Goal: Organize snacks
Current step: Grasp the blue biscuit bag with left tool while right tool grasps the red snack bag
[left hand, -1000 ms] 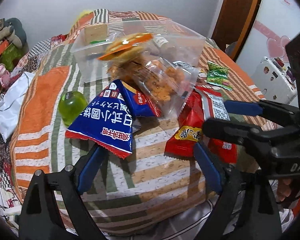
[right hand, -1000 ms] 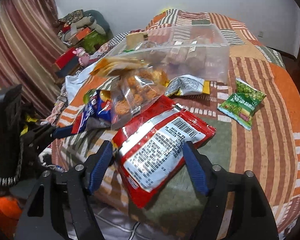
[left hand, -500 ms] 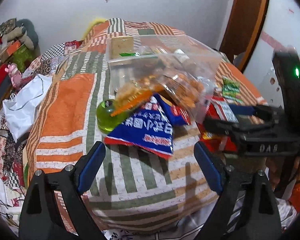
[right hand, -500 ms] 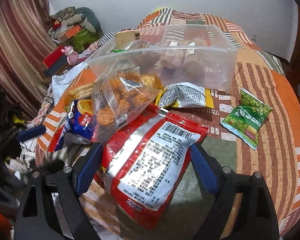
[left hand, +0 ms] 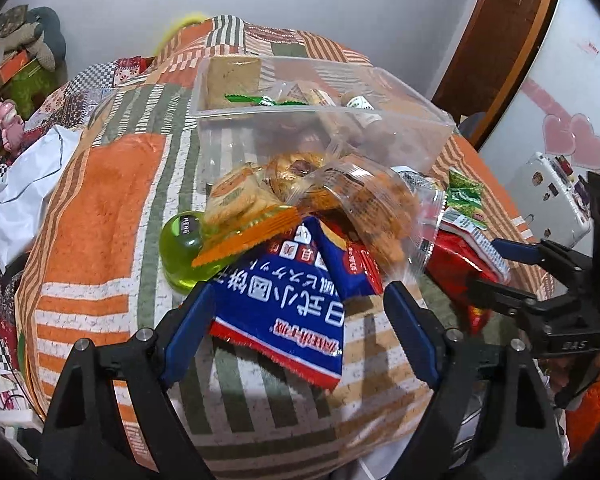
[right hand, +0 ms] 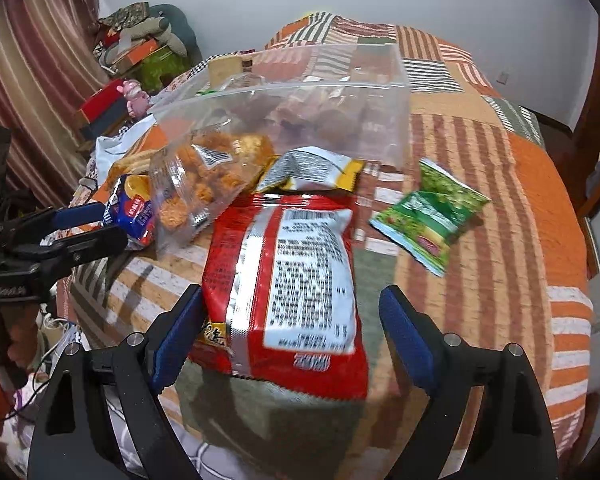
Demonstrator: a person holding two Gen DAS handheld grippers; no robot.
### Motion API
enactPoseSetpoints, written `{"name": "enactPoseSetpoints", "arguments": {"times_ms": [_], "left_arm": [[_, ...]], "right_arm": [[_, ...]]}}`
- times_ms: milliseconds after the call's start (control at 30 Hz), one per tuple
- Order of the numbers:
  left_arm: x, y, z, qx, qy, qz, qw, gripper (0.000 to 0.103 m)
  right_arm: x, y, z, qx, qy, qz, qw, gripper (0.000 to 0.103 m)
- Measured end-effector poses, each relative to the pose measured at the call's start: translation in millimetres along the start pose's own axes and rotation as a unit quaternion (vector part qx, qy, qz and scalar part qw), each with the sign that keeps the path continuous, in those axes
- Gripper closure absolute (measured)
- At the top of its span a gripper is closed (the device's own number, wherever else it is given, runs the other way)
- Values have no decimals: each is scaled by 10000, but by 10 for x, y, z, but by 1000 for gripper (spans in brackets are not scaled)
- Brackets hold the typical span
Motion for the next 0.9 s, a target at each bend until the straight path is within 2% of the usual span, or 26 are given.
{"name": "enactPoseSetpoints", "arguments": {"times_ms": [267, 333, 433, 533, 600, 633, 733, 900], "left_arm": [[-123, 4, -112, -182, 78, -24, 9998, 15], [-174, -33, -141, -290, 97, 91, 9995, 14], [-233, -77, -135, -466, 358, 103, 9982, 14], [-246, -44, -107, -283, 336, 55, 9990, 14], [-257, -18, -86, -177, 309, 41, 9994, 14], [-280, -7, -72, -149, 358, 46, 9992, 15], [-310, 7, -46, -179, 594, 17, 9981, 24], [-236, -14, -66, -302, 601, -79, 9977, 35]], "right_arm": [[-83, 37, 38, 45, 109, -5, 9999, 20], [-148, 61, 83, 46, 145, 25, 9999, 19], [-200, 96, 127, 139, 85, -31, 9999, 19], [-235, 113, 116, 92, 71, -81, 9999, 19], [-235, 123, 115, 89, 37, -129, 9999, 23], [-233, 127, 107, 105, 9, -138, 9998, 29], [-203, 128, 86, 86, 75, -168, 9998, 36], [-125, 92, 52, 31, 129, -224, 9997, 37]]}}
Point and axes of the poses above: each gripper's, at about its wrist camera, not at the fingertips, and x roughly against the way its jaws point, z to its left, y to its top, the point moved 9 cm from there along -x, roughly the way its jaws point, and after that the axes turned 6 degrees about y, right-handed, at the moved point
